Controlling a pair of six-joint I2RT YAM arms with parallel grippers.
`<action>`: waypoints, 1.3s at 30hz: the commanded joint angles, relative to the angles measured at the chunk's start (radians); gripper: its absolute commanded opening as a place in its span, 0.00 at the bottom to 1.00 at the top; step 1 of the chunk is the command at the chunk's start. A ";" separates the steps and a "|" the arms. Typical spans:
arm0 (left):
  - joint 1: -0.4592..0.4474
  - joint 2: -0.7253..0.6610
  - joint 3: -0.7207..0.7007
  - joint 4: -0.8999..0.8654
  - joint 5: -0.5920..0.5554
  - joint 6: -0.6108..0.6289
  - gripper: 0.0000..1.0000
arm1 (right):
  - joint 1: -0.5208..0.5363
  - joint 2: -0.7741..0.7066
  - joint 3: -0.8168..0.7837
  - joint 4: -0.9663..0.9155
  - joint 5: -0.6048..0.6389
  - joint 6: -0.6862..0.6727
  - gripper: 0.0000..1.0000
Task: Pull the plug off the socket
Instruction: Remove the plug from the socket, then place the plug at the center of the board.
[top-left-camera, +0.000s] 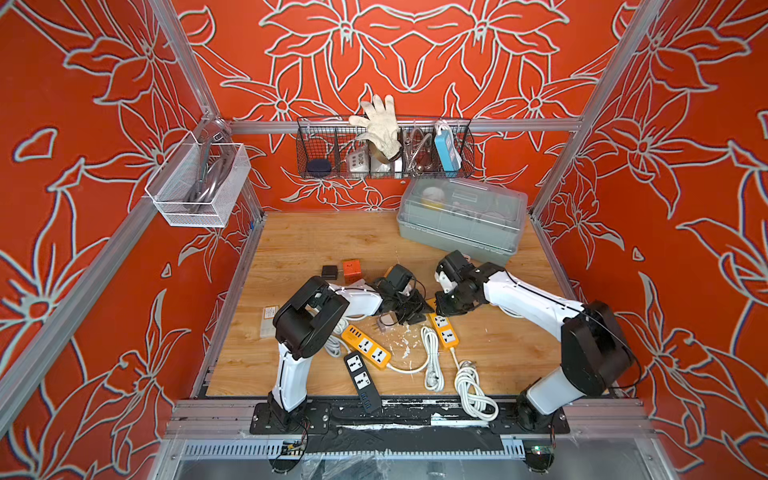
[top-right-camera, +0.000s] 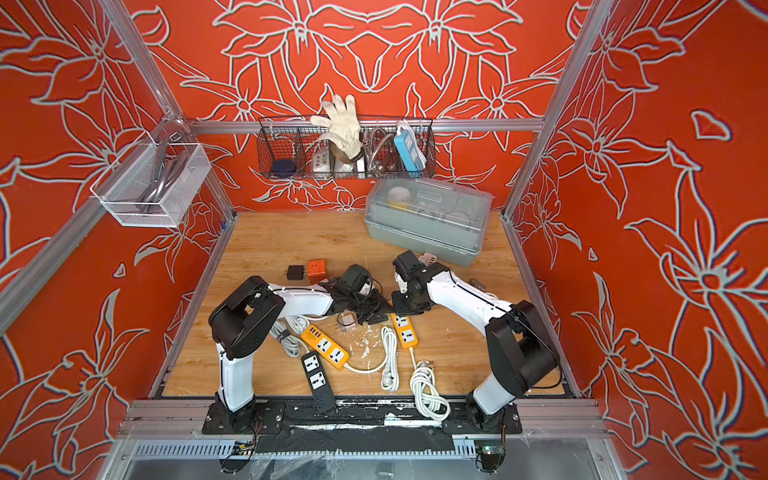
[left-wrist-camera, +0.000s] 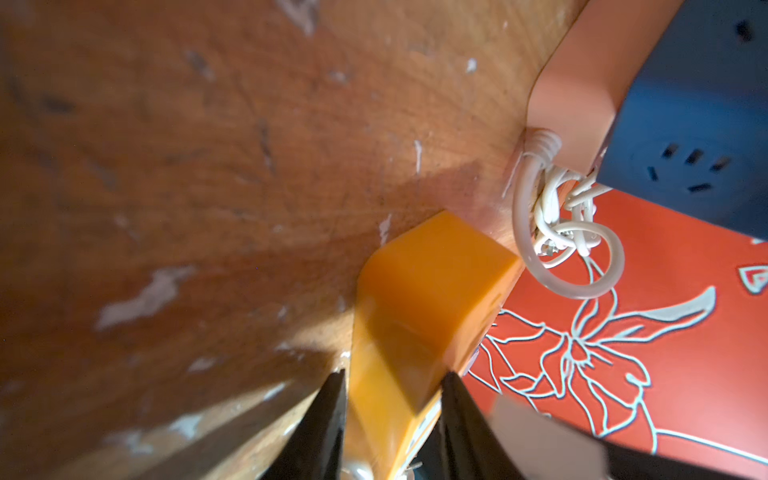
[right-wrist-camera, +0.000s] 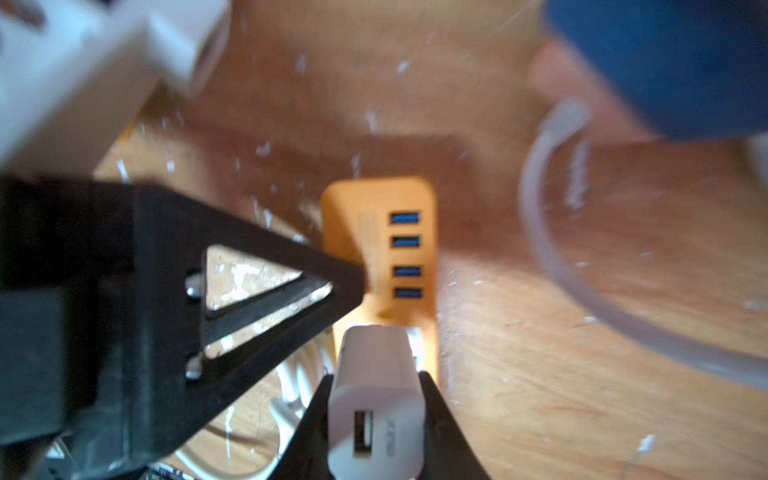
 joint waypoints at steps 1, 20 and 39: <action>0.000 0.083 -0.048 -0.234 -0.065 0.014 0.38 | 0.005 -0.094 -0.072 0.054 -0.013 0.012 0.19; 0.002 -0.398 0.024 -0.347 -0.153 0.478 0.57 | -0.113 -0.596 -0.369 0.366 -0.220 0.235 0.20; 0.091 -1.412 -0.562 -0.568 -0.593 0.374 0.98 | -0.092 -0.229 -0.402 0.863 -0.618 0.553 0.23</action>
